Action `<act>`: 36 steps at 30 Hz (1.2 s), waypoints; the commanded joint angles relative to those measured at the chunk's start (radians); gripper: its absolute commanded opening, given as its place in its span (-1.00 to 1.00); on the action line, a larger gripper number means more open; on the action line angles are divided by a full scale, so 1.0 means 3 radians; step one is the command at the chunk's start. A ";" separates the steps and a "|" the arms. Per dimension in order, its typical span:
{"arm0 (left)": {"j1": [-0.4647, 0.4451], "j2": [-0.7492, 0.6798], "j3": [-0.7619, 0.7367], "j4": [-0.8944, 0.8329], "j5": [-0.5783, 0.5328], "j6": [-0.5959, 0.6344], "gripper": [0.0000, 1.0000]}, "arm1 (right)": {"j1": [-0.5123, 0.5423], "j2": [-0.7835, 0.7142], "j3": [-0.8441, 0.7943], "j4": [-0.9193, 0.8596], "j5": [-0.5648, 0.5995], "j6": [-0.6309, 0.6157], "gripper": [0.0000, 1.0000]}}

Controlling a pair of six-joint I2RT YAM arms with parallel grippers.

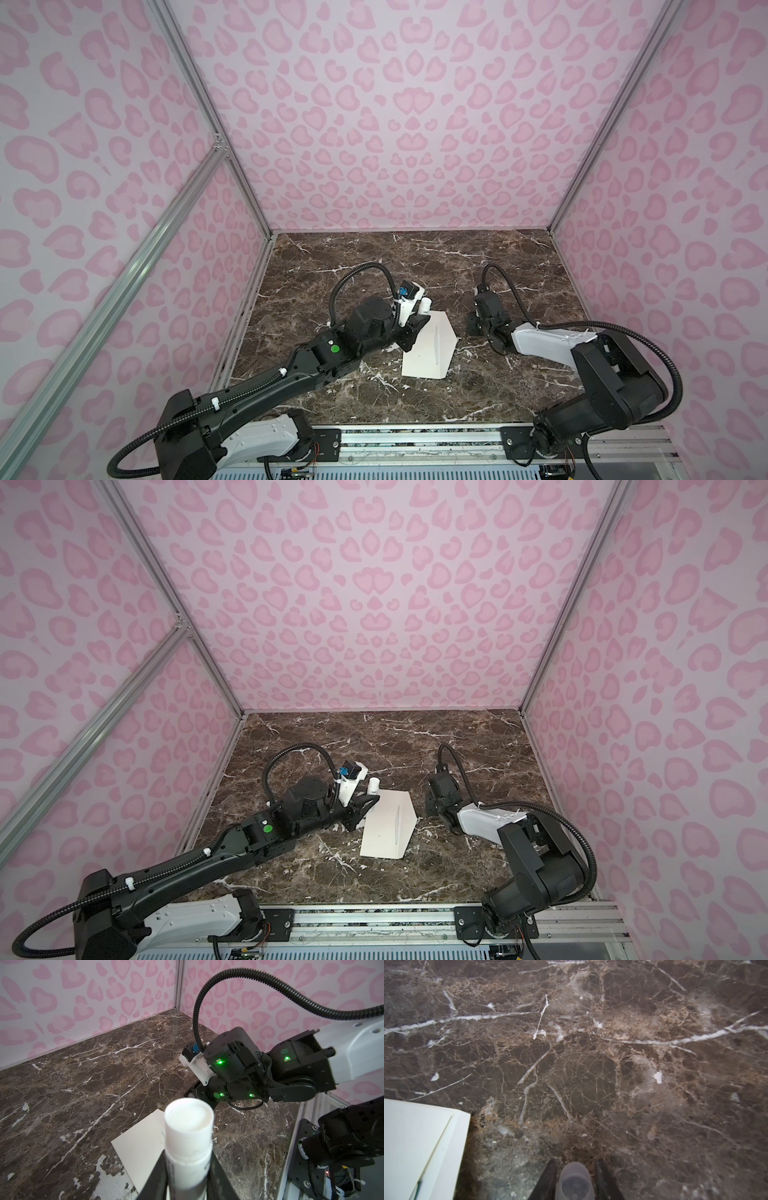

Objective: Place the letter into the envelope and seal it

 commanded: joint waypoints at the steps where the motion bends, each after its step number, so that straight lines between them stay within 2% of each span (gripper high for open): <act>1: -0.0001 -0.0019 -0.0005 0.0052 -0.0029 0.0024 -0.77 | 0.0004 -0.0015 -0.0028 -0.0007 0.0036 0.0011 -0.26; 9: -0.0001 -0.0006 -0.0028 0.0078 -0.0024 0.0004 -0.77 | 0.0004 -0.0114 0.0076 -0.0120 -0.0018 -0.0005 -0.01; 13: -0.0001 -0.0012 -0.0043 0.0114 -0.0026 -0.0038 -0.74 | 0.0012 -0.0307 0.0262 -0.0367 -0.0080 -0.0047 0.10; 18: 0.0019 -0.0012 -0.0088 0.0257 -0.0026 -0.0090 -0.73 | 0.0061 -0.0822 0.0475 -0.0764 -0.0101 -0.0106 0.13; 23: 0.0157 0.0056 -0.0139 0.0524 0.0132 -0.0191 -0.73 | 0.0066 -0.1447 0.0458 -0.0930 -0.0320 -0.0153 0.13; 29: 0.0388 0.0225 -0.0225 0.0981 0.0445 -0.0404 -0.73 | 0.0202 -0.2221 -0.0215 -0.0336 -0.0863 0.0092 0.07; 36: 0.0508 0.0341 -0.0200 0.1279 0.0735 -0.0549 -0.73 | 0.0606 -0.3013 -0.1053 0.0534 -0.1047 0.0318 0.01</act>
